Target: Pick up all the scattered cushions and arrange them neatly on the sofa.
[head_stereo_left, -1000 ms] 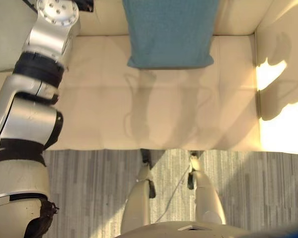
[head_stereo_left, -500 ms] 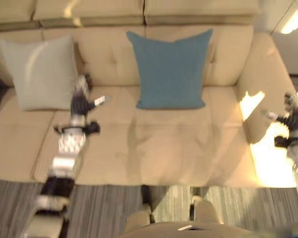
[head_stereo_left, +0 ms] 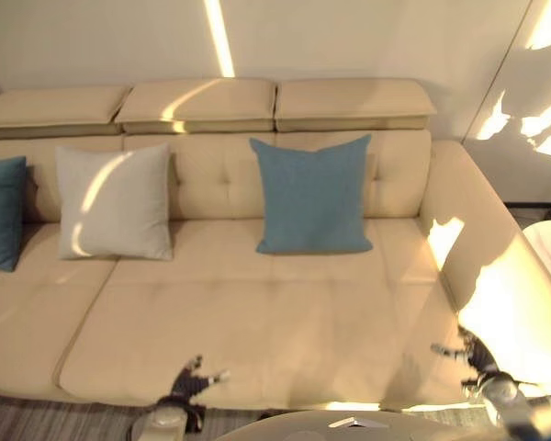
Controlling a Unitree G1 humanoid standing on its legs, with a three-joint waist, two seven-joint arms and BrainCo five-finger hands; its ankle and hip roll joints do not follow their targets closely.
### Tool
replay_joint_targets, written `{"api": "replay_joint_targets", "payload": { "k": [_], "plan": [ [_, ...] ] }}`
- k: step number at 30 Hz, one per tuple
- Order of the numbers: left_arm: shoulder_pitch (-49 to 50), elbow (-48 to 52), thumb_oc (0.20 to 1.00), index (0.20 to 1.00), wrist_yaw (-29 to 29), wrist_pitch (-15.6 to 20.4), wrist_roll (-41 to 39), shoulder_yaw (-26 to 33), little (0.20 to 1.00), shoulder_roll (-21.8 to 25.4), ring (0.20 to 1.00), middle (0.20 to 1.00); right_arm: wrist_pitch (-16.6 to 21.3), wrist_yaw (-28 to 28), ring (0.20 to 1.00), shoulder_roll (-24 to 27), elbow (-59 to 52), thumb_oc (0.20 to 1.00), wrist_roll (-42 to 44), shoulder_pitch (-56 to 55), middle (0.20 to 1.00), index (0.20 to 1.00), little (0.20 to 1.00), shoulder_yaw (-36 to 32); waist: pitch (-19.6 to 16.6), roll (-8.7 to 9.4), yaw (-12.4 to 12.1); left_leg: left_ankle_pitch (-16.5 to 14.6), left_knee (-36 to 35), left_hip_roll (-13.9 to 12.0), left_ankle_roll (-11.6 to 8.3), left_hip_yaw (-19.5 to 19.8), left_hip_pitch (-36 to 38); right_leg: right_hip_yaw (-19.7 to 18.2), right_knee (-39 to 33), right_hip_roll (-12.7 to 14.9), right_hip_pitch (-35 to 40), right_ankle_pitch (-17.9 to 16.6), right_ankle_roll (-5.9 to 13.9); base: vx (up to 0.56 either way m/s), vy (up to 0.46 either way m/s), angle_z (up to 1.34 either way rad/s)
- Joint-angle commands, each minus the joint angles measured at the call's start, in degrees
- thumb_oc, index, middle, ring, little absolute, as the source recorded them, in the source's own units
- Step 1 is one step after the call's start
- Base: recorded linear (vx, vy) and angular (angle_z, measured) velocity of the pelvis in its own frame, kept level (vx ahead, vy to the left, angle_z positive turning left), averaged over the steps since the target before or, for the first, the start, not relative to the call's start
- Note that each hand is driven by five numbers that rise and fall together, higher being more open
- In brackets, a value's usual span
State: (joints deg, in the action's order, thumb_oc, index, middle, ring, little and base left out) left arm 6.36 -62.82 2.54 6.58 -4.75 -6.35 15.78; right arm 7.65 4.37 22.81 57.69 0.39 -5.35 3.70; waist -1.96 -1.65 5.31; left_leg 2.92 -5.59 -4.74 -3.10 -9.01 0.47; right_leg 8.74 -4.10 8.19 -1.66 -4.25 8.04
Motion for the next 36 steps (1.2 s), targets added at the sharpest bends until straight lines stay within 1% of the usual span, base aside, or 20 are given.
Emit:
{"api": "replay_joint_targets", "payload": {
  "k": [1,6,9,12,14,15,16,17,19,20,21,24,26,28,30,31,33,34,35,36],
  "plan": [
    [-3.22,-1.37,1.000,1.000,1.26,1.29,4.57,1.76,1.000,2.54,1.000,1.000,0.57,-0.11,1.000,-0.45,0.96,1.000,1.12,2.37,1.000,1.000,1.000,0.15,1.34,3.37,-0.32,-4.59,0.59,1.96,-1.07,-1.38,3.25,1.19,1.95,1.30,1.14,2.02,2.69,-0.02,0.080,-0.04],
    [-3.57,-5.40,1.000,1.000,1.14,0.50,5.20,1.74,1.000,1.84,1.000,1.000,-0.73,-0.25,1.000,-2.09,5.56,1.000,1.18,2.01,1.000,1.000,1.000,0.49,1.70,3.53,0.02,-5.14,0.59,2.85,-0.36,-1.65,3.74,0.27,2.53,2.06,0.58,1.16,3.21,-0.05,0.083,-0.07],
    [-4.01,-6.19,1.000,1.000,1.29,0.34,4.81,1.18,1.000,1.06,1.000,1.000,-1.87,0.22,1.000,-2.88,7.46,1.000,0.58,3.24,1.000,1.000,1.000,1.33,2.82,3.79,0.23,-5.21,0.59,3.79,0.50,-2.14,2.74,-1.54,3.27,2.75,-2.76,-1.11,4.23,-0.15,0.098,-0.22],
    [-4.19,-6.27,1.000,1.000,1.29,0.17,4.78,0.74,1.000,0.87,1.000,1.000,-2.32,0.32,1.000,-3.27,8.30,1.000,0.12,3.73,1.000,1.000,1.000,1.87,3.28,3.87,0.15,-5.06,0.59,4.13,1.08,-2.45,2.13,-1.85,4.27,3.01,-4.30,-1.40,4.45,-0.16,0.079,-0.41],
    [-5.09,-6.05,1.000,1.000,1.40,0.03,4.72,0.15,1.000,1.04,1.000,1.000,-2.82,0.21,1.000,-3.74,9.75,1.000,-0.24,4.45,1.000,1.000,1.000,2.68,4.77,3.55,-0.29,-4.12,0.59,3.80,1.95,-2.45,1.13,-2.50,10.60,2.15,-5.60,1.65,3.66,-0.24,0.092,-0.29],
    [-5.12,-6.06,1.000,1.000,1.40,0.03,4.72,0.15,1.000,1.04,1.000,1.000,-2.81,0.21,1.000,-3.74,9.76,1.000,-0.23,4.48,1.000,1.000,1.000,2.68,4.85,3.59,-0.30,-4.14,0.59,3.84,1.95,-2.46,1.21,-2.55,10.90,2.20,-5.67,1.86,3.66,-0.17,0.060,-0.23],
    [-5.41,-5.74,1.000,1.000,1.38,-0.12,4.64,-0.20,1.000,1.31,1.000,1.000,-2.91,0.11,1.000,-3.92,9.98,1.000,-0.12,4.57,1.000,1.000,1.000,2.97,5.28,3.25,-0.58,-3.72,0.59,3.57,2.33,-2.36,0.81,-2.50,14.67,1.58,-5.87,3.85,2.91,-0.22,0.061,-0.18],
    [-5.81,-5.41,1.000,1.000,1.41,-0.39,4.71,-0.60,1.000,1.83,1.000,1.000,-2.85,0.04,1.000,-4.38,10.41,1.000,0.26,4.33,1.000,1.000,1.000,3.35,5.62,2.76,-1.18,-2.82,0.60,3.14,2.78,-2.25,-0.01,-2.46,21.54,0.22,-5.22,7.30,1.77,-0.28,0.061,-0.07],
    [-6.03,-5.14,1.000,1.000,1.46,-0.53,4.35,-0.46,1.000,2.20,1.000,1.000,-2.55,-0.04,1.000,-4.88,10.48,1.000,1.24,3.90,1.000,1.000,1.000,3.20,4.99,3.02,-1.86,-2.05,0.87,3.21,3.03,-1.87,-1.53,-3.62,25.81,-1.38,-3.83,8.57,1.76,-0.20,0.004,0.05],
    [-6.04,-5.14,1.000,1.000,1.46,-0.53,4.35,-0.46,1.000,2.20,1.000,1.000,-2.55,-0.04,1.000,-4.88,10.49,1.000,1.24,3.91,1.000,1.000,1.000,3.20,4.86,2.93,-1.93,-1.97,0.84,3.10,3.00,-1.92,-1.69,-3.65,25.65,-1.51,-3.96,8.38,1.72,-0.18,-0.091,0.02],
    [-5.93,-4.82,1.000,1.000,1.73,-0.41,3.48,-0.32,1.000,2.33,1.000,1.000,-2.54,0.00,1.000,-5.61,10.25,1.000,2.00,3.53,1.000,1.000,1.000,3.51,4.10,4.39,-3.39,-1.20,1.59,3.36,2.84,-1.86,-3.59,-4.02,21.91,-2.20,-0.30,9.54,1.02,-0.15,-0.118,-0.01],
    [-6.05,-4.86,1.000,1.000,1.91,-0.14,2.69,0.01,1.000,2.27,1.000,1.000,-2.44,-0.10,1.000,-6.24,10.25,1.000,2.56,3.10,1.000,1.000,1.000,4.59,3.00,6.10,-4.27,0.49,2.64,2.48,1.73,-1.90,-6.51,-4.16,13.22,-3.97,3.73,12.71,-0.24,-0.18,-0.148,-0.21],
    [-7.16,-4.27,1.000,1.000,1.91,-0.08,2.35,-0.67,1.000,2.64,1.000,1.000,-2.14,0.23,1.000,-5.99,9.74,1.000,2.96,2.87,1.000,1.000,1.000,5.08,4.00,6.44,-4.38,3.08,4.89,0.63,0.31,-1.64,-10.18,-4.51,10.45,-6.19,3.91,13.50,-1.86,-0.27,-0.142,0.07],
    [-7.80,-4.03,1.000,1.000,2.03,-0.17,2.32,-1.09,1.000,2.73,1.000,1.000,-2.01,0.29,1.000,-5.89,9.58,1.000,3.33,2.97,1.000,1.000,1.000,5.11,4.37,6.44,-4.20,4.05,5.59,-0.04,-0.38,-1.42,-11.89,-4.26,9.59,-6.82,3.55,13.45,-2.33,-0.18,-0.076,0.23],
    [-9.28,-3.39,1.000,1.000,2.65,-0.07,2.81,-2.14,1.000,3.18,1.000,1.000,-2.03,0.70,1.000,-5.37,9.29,1.000,3.94,3.22,1.000,1.000,1.000,5.02,5.82,6.60,-3.79,6.69,7.69,-1.65,-2.22,-1.67,-15.53,-3.53,8.52,-7.62,2.86,12.74,-2.96,-0.26,-0.058,0.25],
    [-9.72,-3.11,1.000,1.000,2.83,-0.07,3.02,-2.64,1.000,3.21,1.000,1.000,-2.08,0.81,1.000,-5.13,9.40,1.000,3.84,3.48,1.000,1.000,1.000,5.26,6.25,6.69,-3.65,6.15,8.90,-1.83,-2.16,-1.02,-16.34,-3.35,8.38,-7.49,2.12,12.10,-3.04,-0.32,-0.033,0.27],
    [-10.26,-3.14,1.000,1.000,2.94,-0.04,3.56,-3.42,1.000,3.10,1.000,1.000,-2.07,0.63,1.000,-4.71,9.95,1.000,3.89,3.47,1.000,1.000,1.000,5.23,6.73,7.28,-2.50,2.28,13.40,-1.37,-0.89,0.08,-16.13,-2.25,8.38,-6.34,0.74,10.43,-3.15,-0.31,0.014,0.25],
    [-10.21,-3.35,1.000,1.000,2.69,-0.05,3.72,-3.57,1.000,2.68,1.000,1.000,-2.19,0.44,1.000,-4.59,10.50,1.000,4.02,3.20,1.000,1.000,1.000,4.77,6.59,8.16,-1.09,-3.39,19.08,-2.09,0.16,-1.16,-14.53,-1.59,7.99,-4.32,-0.28,8.90,-3.26,-0.27,0.081,0.27],
    [-10.06,-3.78,1.000,1.000,2.59,-0.05,3.86,-3.50,1.000,2.41,1.000,1.000,-2.18,0.35,1.000,-4.40,10.95,1.000,3.95,3.22,1.000,1.000,1.000,4.59,6.35,8.39,-0.72,-6.10,21.77,-1.54,0.28,-0.31,-13.60,-1.74,7.65,-3.55,-0.67,8.12,-3.30,-0.19,0.079,0.35],
    [-10.08,-3.78,1.000,1.000,2.58,-0.05,3.86,-3.50,1.000,2.41,1.000,1.000,-2.18,0.35,1.000,-4.41,10.96,1.000,3.95,3.24,1.000,1.000,1.000,4.59,6.23,8.38,-0.65,-5.98,21.71,-1.51,0.29,-0.26,-13.76,-1.68,7.62,-3.54,-0.81,8.05,-3.30,-0.08,0.132,0.36]
  ]
}}
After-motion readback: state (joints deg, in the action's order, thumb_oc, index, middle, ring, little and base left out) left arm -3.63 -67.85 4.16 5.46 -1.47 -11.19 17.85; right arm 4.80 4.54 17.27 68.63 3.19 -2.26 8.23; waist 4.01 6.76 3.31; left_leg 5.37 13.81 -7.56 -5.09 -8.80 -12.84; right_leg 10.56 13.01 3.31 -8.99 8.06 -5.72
